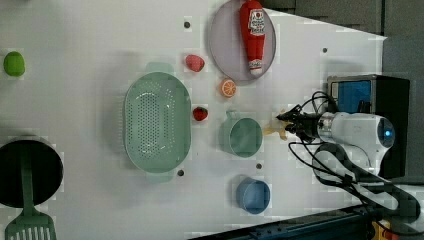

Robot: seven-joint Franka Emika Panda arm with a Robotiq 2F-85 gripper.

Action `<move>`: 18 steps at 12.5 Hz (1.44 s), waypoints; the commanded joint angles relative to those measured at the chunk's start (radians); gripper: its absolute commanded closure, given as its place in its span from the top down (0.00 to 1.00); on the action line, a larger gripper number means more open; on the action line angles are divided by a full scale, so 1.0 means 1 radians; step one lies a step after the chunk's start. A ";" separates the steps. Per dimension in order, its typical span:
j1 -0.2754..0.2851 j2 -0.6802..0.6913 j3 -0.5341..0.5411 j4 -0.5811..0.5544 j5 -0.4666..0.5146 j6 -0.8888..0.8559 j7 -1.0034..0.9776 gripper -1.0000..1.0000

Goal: Pick banana from table and place on oven.

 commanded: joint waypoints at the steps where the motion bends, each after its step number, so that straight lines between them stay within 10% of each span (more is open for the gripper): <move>1: 0.001 -0.200 0.010 0.009 -0.002 -0.130 0.020 0.26; 8: 0.006 -0.556 0.021 0.292 -0.001 -0.826 0.020 0.26; 18: -0.040 -0.380 -0.283 0.649 -0.052 -1.046 -0.427 0.26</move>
